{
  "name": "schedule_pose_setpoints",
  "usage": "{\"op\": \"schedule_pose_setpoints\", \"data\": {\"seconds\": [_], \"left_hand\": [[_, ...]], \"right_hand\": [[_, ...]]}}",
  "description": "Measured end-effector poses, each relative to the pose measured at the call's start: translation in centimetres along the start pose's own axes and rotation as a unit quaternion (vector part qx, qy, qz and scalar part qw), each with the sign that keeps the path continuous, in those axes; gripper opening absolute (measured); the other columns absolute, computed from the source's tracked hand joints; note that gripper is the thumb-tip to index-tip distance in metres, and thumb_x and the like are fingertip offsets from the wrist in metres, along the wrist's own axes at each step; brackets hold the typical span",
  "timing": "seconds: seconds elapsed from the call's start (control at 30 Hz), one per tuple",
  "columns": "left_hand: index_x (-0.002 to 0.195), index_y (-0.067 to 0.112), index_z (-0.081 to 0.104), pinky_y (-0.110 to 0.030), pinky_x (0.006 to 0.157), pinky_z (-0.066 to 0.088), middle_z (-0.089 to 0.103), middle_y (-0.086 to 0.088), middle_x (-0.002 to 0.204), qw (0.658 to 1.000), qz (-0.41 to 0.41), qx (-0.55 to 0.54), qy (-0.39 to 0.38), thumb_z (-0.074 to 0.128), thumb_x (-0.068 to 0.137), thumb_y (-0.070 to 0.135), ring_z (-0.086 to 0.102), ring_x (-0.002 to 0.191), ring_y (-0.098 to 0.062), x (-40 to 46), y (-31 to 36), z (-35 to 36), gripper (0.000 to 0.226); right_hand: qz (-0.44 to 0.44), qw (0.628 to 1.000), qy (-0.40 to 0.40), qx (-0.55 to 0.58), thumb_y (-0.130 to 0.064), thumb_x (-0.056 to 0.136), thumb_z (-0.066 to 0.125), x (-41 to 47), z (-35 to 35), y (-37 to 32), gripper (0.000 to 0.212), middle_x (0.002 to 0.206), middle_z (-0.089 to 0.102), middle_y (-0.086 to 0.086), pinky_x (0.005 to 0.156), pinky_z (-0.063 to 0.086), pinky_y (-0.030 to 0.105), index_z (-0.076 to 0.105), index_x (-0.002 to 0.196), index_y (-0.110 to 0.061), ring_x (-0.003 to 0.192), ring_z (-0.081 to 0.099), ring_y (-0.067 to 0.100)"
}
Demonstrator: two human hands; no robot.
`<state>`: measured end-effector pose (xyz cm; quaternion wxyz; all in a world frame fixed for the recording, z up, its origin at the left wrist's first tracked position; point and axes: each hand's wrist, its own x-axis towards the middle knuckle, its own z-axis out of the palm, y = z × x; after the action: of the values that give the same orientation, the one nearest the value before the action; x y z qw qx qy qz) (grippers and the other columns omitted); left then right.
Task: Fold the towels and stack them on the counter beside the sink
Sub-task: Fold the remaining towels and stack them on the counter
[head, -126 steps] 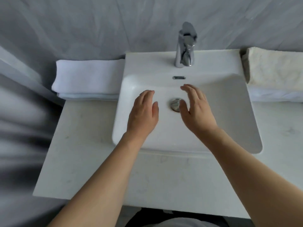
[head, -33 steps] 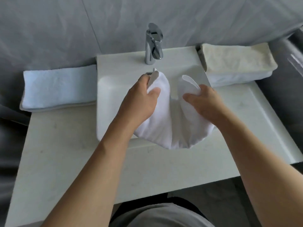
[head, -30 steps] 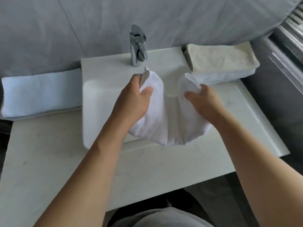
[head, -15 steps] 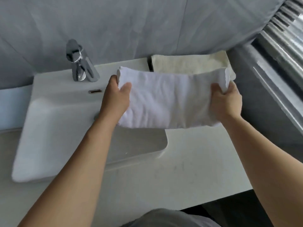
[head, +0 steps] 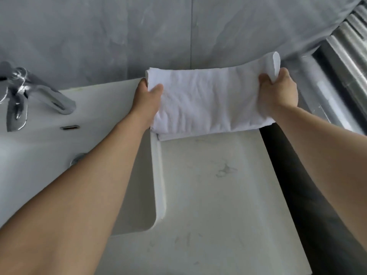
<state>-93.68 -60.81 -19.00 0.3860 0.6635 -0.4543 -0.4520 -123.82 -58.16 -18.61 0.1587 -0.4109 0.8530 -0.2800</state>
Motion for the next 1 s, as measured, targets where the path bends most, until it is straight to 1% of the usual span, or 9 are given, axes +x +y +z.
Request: {"op": "schedule_pose_setpoints", "data": {"seconds": [0.23,0.3,0.37,0.43,0.5,0.57,0.67,0.8,1.0], "left_hand": [[0.126,0.018,0.058,-0.025,0.073,0.051,0.066,0.006,0.106,1.000,-0.012,0.025,0.002,0.054,0.095,0.021,0.063,0.087,-0.011,4.7,-1.0,2.0,0.032],[0.128,0.017,0.057,-0.027,0.077,0.050,0.066,0.005,0.109,0.998,-0.018,0.065,0.011,0.054,0.093,0.025,0.063,0.092,-0.016,5.2,-1.3,2.3,0.035],[0.132,0.015,0.052,-0.031,0.084,0.047,0.062,-0.001,0.126,0.987,-0.003,0.156,0.036,0.052,0.095,0.026,0.061,0.109,-0.024,5.1,-1.2,2.8,0.038],[0.138,0.011,0.043,-0.038,0.096,0.044,0.050,-0.008,0.144,0.934,0.066,0.334,0.108,0.052,0.096,0.021,0.051,0.125,-0.033,3.8,-0.7,3.5,0.044],[0.147,0.012,0.037,-0.048,0.107,0.038,0.041,-0.015,0.150,0.840,0.191,0.479,0.169,0.058,0.090,0.019,0.044,0.131,-0.039,2.0,-0.6,4.5,0.061],[0.151,0.013,0.035,-0.052,0.116,0.027,0.037,-0.016,0.155,0.803,0.273,0.514,0.126,0.057,0.089,0.027,0.038,0.139,-0.040,1.2,-1.4,5.9,0.068],[0.155,0.018,0.032,-0.054,0.122,0.008,0.025,-0.008,0.164,0.803,0.277,0.526,-0.029,0.030,0.096,0.045,0.021,0.151,-0.033,0.5,-2.9,7.6,0.065],[0.159,0.028,0.019,-0.047,0.124,-0.002,0.011,0.001,0.168,0.782,0.258,0.563,-0.066,0.007,0.094,0.055,0.006,0.155,-0.023,1.4,-3.9,6.9,0.071],[0.161,0.020,0.006,-0.042,0.124,-0.010,-0.002,0.000,0.169,0.770,0.235,0.589,-0.063,0.011,0.101,0.052,-0.007,0.155,-0.019,2.7,-4.0,3.7,0.068]], "right_hand": [[-0.020,0.998,-0.022,-0.061,-0.047,0.096,0.044,4.0,2.8,0.9,0.041,0.115,0.062,0.015,0.077,0.039,0.040,0.048,0.110,-0.009,0.106,0.056,0.040],[-0.017,0.996,-0.033,-0.079,-0.046,0.097,0.043,4.2,3.6,1.4,0.041,0.115,0.061,0.018,0.076,0.036,0.041,0.047,0.110,-0.008,0.106,0.056,0.042],[-0.013,0.995,-0.018,-0.095,-0.044,0.097,0.045,4.2,4.1,1.5,0.043,0.121,0.057,0.020,0.080,0.037,0.042,0.045,0.116,-0.006,0.111,0.053,0.042],[-0.035,0.991,0.031,-0.126,-0.035,0.093,0.049,4.0,4.5,1.3,0.052,0.136,0.045,0.020,0.097,0.036,0.045,0.039,0.134,-0.005,0.123,0.044,0.041],[-0.096,0.982,0.068,-0.147,-0.027,0.088,0.047,3.2,4.8,0.5,0.069,0.153,0.026,0.018,0.114,0.018,0.045,0.023,0.150,-0.010,0.139,0.026,0.037],[-0.209,0.965,0.029,-0.157,-0.033,0.093,0.044,1.9,5.4,-0.3,0.069,0.161,0.012,0.013,0.119,0.003,0.043,0.017,0.155,-0.017,0.148,0.011,0.032],[-0.317,0.926,-0.105,-0.175,-0.044,0.101,0.033,-0.1,7.1,-0.3,0.059,0.164,0.010,0.007,0.121,-0.002,0.043,0.022,0.155,-0.022,0.151,0.006,0.025],[-0.295,0.924,-0.127,-0.210,-0.052,0.101,0.024,0.4,7.7,0.9,0.060,0.164,0.008,0.002,0.121,-0.004,0.044,0.016,0.156,-0.029,0.151,0.002,0.022],[-0.218,0.933,-0.108,-0.265,-0.057,0.098,0.016,1.6,5.9,2.0,0.068,0.165,0.005,0.004,0.121,-0.007,0.044,0.012,0.157,-0.023,0.151,-0.001,0.021]]}}
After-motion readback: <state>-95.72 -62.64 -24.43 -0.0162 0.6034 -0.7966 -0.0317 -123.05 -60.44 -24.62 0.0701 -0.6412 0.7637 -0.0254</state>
